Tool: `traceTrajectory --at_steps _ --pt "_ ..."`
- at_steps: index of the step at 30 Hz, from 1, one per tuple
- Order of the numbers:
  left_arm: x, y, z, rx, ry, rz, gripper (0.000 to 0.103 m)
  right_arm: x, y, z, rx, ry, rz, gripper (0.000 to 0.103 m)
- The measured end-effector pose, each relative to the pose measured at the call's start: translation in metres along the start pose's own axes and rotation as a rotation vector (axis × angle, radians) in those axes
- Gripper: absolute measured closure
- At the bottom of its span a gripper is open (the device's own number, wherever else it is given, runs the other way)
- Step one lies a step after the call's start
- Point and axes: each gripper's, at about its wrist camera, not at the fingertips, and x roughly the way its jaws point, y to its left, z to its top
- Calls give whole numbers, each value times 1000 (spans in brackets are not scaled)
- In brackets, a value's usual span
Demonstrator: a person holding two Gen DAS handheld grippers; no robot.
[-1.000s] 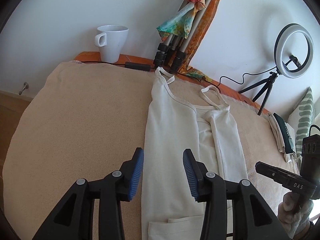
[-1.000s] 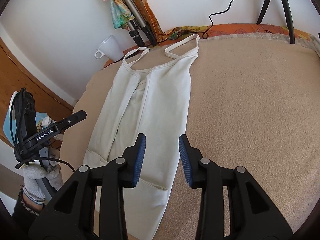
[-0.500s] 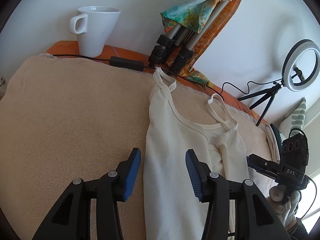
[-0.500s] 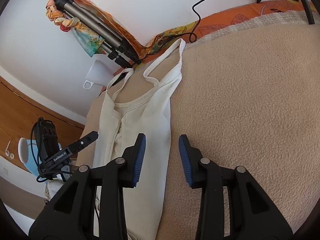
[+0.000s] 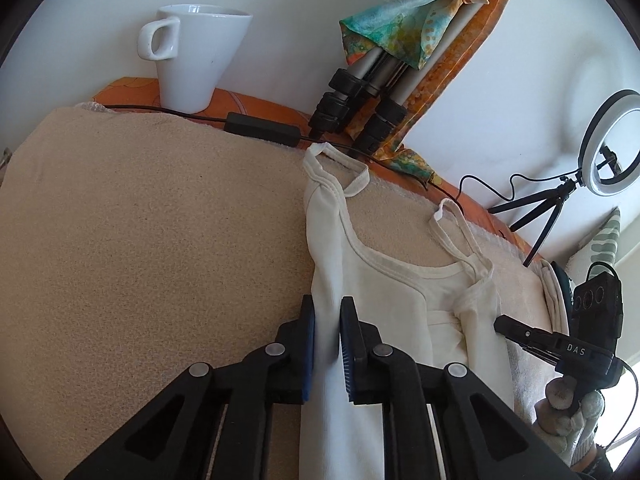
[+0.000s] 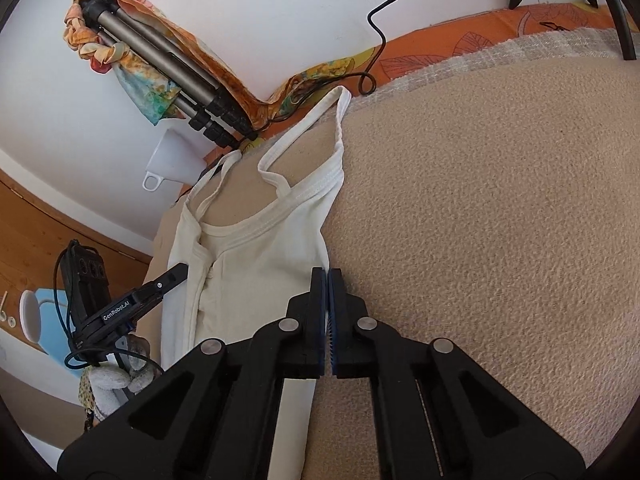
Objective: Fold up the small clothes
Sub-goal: 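Lift the straps and fold them down over the folded hem with both grippers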
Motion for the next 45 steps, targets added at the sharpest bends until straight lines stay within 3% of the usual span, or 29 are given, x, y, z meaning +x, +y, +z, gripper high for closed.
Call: traceTrajectory --at_steps 2,5,7,9,16,20,22,25,45 --pt "0 1 2 -6 11 -41 71 -2 2 0 -23 -5 -6 100" --pt "-3 3 8 -31 2 -69 57 -8 0 3 -12 -7 50 93" --pt "-3 4 13 -40 1 -80 53 -14 -2 6 -10 -26 78 77" --pt "1 4 18 -36 10 -80 53 -15 -3 11 -11 -42 90 74" --pt "15 -1 30 21 21 -44 60 10 -11 27 30 -1 104 74" --pt "21 3 34 18 6 -23 79 18 -10 35 32 4 97 79" --pt "22 6 35 9 9 -24 91 22 -7 38 15 6 77 92" --pt "20 9 35 -10 7 -41 102 24 -5 40 11 8 63 96" --pt "-70 -29 22 20 -93 -151 103 -47 40 30 -81 -103 172 99"
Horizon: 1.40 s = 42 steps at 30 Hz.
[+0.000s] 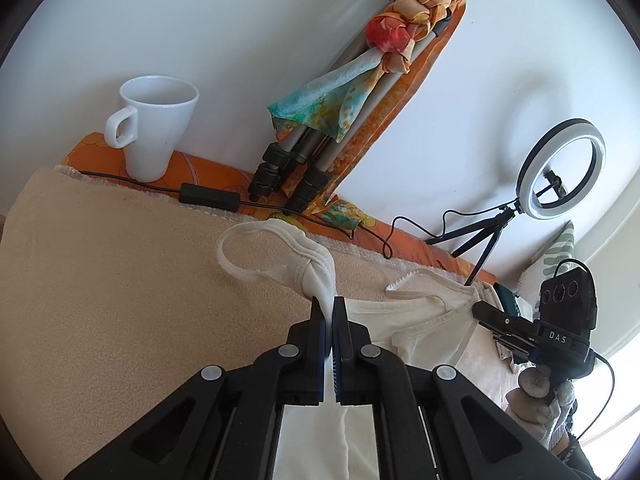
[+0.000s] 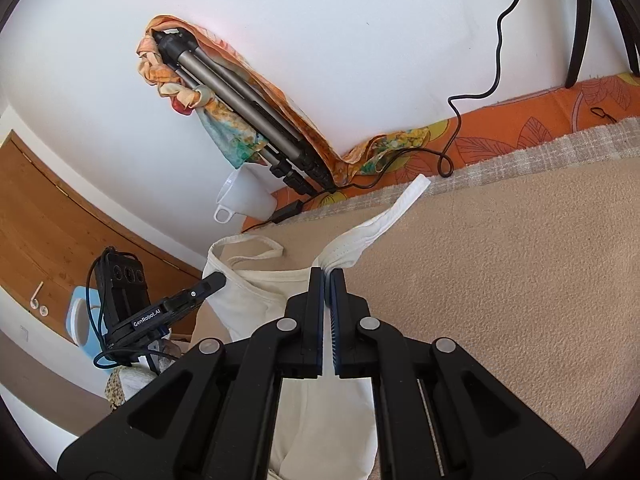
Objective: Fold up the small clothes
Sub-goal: 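Lift the straps and fold them down over the folded hem with both grippers, then open both grippers and lift them off the folded bundle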
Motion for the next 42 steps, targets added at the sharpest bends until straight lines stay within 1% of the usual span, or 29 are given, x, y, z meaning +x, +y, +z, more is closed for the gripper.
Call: traceTrajectory --at_steps 5,10,13,18,21,25,28,31,33,36,38,42 --pt "-32 -19 -11 16 -22 -5 103 -24 21 -12 -29 -20 18 99" --pt "-62 -33 -29 33 -32 -6 103 -54 44 -36 -66 -21 17 99" --pt "-79 -39 -45 40 -35 -12 103 -68 58 -53 -91 -19 19 99" --pt "-101 -40 -82 50 -20 -6 103 -88 73 -86 -119 -14 9 99" --pt "-112 -35 -107 44 -4 -3 103 -99 79 -108 -132 -4 9 99" --pt "-120 -26 -138 36 30 8 103 -108 87 -146 -177 19 -16 99" --pt "-121 -20 -158 27 64 19 103 -107 90 -173 -201 51 -44 99" --pt "-121 -17 -174 37 94 45 103 -104 87 -195 -206 77 -67 99" --pt "-123 -17 -184 44 114 56 103 -103 86 -204 -215 81 -87 99" --pt "-128 -18 -197 77 142 92 103 -105 85 -214 -231 86 -107 99" --pt "-133 -18 -203 89 155 112 99 -108 83 -217 -226 96 -113 99" --pt "-149 -23 -210 112 173 114 95 -115 80 -222 -235 139 -159 99"
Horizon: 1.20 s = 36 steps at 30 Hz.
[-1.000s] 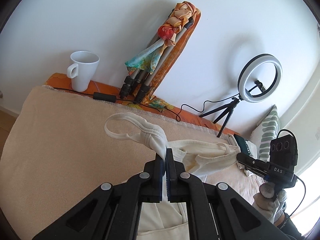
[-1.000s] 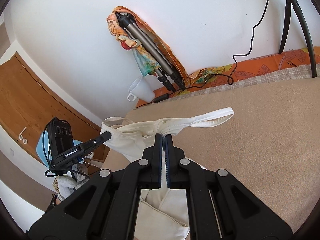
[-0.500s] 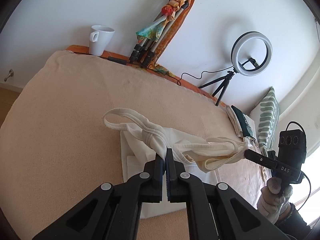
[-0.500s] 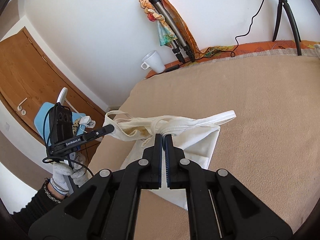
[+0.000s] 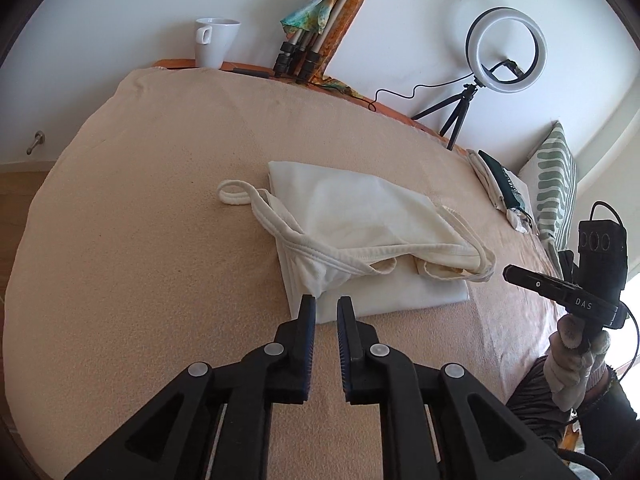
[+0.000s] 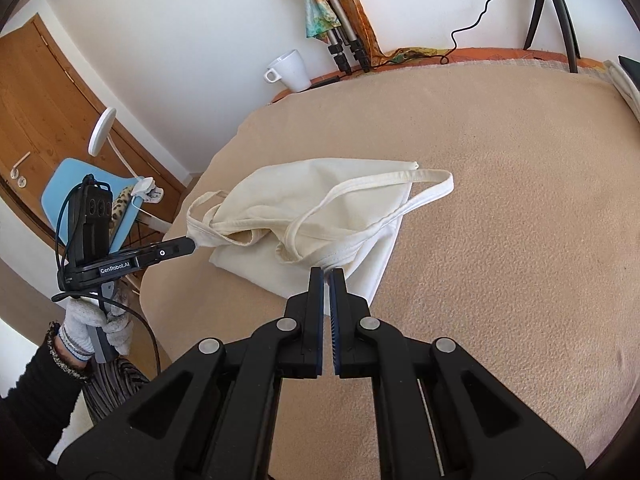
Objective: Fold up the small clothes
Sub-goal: 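Open both grippers and lift them off the folded bundle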
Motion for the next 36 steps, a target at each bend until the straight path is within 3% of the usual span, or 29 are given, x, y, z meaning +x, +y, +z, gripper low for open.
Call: traceTrajectory --at_steps 5,10,16,22,29,36 --pt "-26 -20 5 78 -57 6 89 -25 8 -1 -49 -14 -3 98" --pt "-24 -29 34 78 -87 -16 83 -18 24 28 -78 -20 32 97" --pt "16 -23 60 37 -19 -1 83 42 27 59 -63 111 27 97" --pt "55 -13 63 48 111 30 83 86 12 70 -45 263 -37 97" --pt "50 -8 31 111 209 53 83 77 20 43 -114 361 -6 97" --pt "22 -17 -2 192 222 102 83 65 28 -5 -180 441 -49 97"
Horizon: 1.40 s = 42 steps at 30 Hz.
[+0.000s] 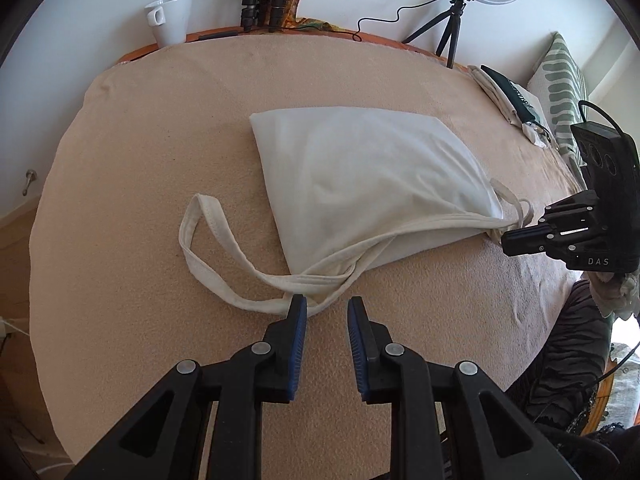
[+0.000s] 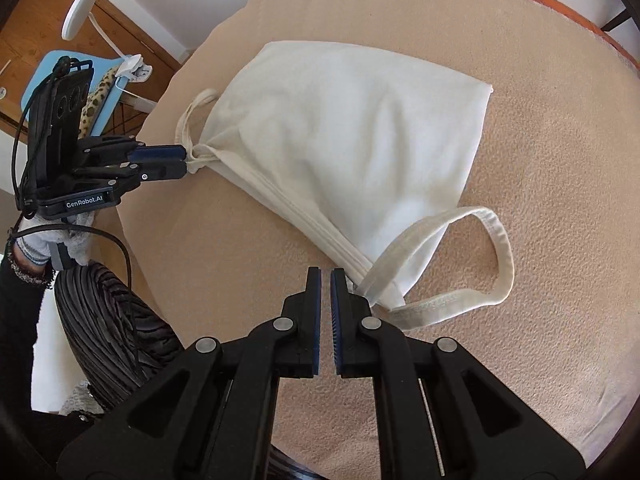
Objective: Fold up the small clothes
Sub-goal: 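Open both grippers and lift them off the folded bundle, then move both grippers to the bundle's folded edge and close them on it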
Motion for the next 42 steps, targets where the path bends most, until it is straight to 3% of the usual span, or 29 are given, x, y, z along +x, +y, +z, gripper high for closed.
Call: traceTrajectory --at_steps 3,6,8,14,17,23,26,28,31,35,42 --pt "-18 -7 4 3 -59 -20 83 -13 0 -9 7 -46 3 97" --pt "-26 -13 22 3 -122 -18 83 -32 -6 -7 47 -143 68 97" --pt "-20 -15 36 0 -130 -13 83 -40 -7 -2 57 -196 43 97" --pt "25 -12 54 -8 -36 0 83 -19 -6 14 89 -206 3 97" --pt "33 -11 41 -9 17 -33 83 -7 -9 14 100 -185 7 97" --pt "21 -13 -3 52 60 3 82 -3 -21 2 107 -151 19 97" --pt "3 -6 -8 11 15 -18 79 -4 -27 -8 136 -124 58 90" --pt "-10 -3 -7 -2 -33 -25 78 -5 -27 -16 137 -96 82 76" --pt "-24 5 3 -55 -111 -47 73 -15 -21 -27 101 -98 110 75" --pt "-25 25 25 -179 -200 -79 66 -41 -31 -27 112 -211 87 73" --pt "10 76 57 -391 -226 -169 59 -47 -69 -1 306 -395 195 72"
